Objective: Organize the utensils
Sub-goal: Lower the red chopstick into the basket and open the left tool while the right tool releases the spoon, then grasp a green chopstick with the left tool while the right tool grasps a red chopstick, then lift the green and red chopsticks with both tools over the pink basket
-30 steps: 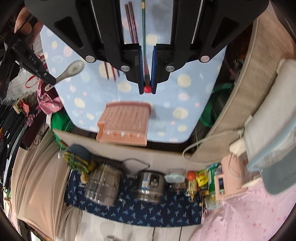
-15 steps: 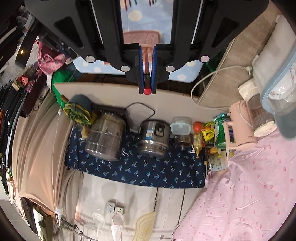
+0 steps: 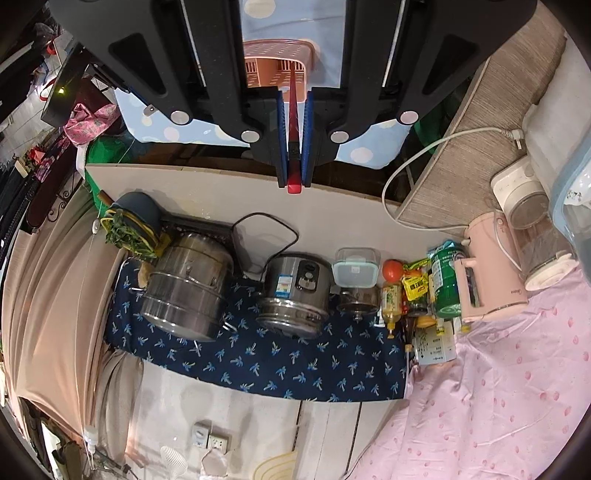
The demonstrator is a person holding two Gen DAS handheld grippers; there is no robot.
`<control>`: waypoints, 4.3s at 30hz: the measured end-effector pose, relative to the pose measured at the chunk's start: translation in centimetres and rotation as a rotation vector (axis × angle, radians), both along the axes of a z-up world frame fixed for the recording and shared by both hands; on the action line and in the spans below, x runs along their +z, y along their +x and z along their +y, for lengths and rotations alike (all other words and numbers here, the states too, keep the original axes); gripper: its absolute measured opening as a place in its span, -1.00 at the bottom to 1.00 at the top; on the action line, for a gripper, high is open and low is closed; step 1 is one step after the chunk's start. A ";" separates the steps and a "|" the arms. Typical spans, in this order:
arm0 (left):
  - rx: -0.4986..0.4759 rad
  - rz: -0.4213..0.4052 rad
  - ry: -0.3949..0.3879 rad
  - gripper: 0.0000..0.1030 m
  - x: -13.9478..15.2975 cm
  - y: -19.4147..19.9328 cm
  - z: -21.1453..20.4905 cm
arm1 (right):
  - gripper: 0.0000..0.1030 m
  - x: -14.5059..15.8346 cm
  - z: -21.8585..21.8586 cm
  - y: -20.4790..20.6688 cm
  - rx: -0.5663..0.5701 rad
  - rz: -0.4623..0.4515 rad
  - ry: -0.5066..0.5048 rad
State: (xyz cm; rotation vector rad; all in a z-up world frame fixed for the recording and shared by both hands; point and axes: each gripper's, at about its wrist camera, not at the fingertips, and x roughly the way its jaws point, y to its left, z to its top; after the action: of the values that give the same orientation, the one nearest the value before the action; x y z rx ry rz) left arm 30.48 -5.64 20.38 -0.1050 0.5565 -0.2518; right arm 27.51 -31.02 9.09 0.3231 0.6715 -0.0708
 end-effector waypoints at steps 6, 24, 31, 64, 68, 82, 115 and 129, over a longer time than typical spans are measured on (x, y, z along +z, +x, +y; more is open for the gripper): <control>0.006 0.047 0.016 -0.86 -2.4 1.4 -0.2 | -0.88 -1.9 0.1 0.7 0.001 0.029 0.000; 0.037 0.055 0.044 -0.21 -3.9 -0.2 0.6 | -0.64 -0.9 -0.2 -2.5 -0.018 -0.010 0.010; 0.023 0.071 0.079 0.06 -4.6 -5.0 1.7 | -0.52 0.2 0.6 -8.5 -0.008 -0.018 0.029; -0.052 0.435 0.275 0.16 -24.0 -26.4 5.8 | -0.47 -13.5 9.9 -31.1 0.114 0.308 -0.035; -0.067 0.445 0.275 0.16 -24.5 -27.2 5.6 | -0.47 -13.8 10.1 -31.2 0.115 0.317 -0.035; -0.088 0.491 0.272 0.16 -26.2 -28.5 5.8 | -0.55 -14.5 10.8 -30.9 0.121 0.327 -0.065; -0.162 0.520 0.261 -0.86 -27.0 -29.4 4.7 | -0.86 -14.4 9.9 -31.6 0.091 0.311 -0.049; -0.145 0.400 0.177 -0.86 -20.4 -29.1 5.5 | -0.86 -8.6 7.9 -32.1 0.048 0.169 -0.005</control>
State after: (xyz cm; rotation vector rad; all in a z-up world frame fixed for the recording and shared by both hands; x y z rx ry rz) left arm 1.38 -0.13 -0.05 0.0596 0.9834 -0.3241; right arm -4.59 -23.14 0.52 0.2982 0.8464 -0.0540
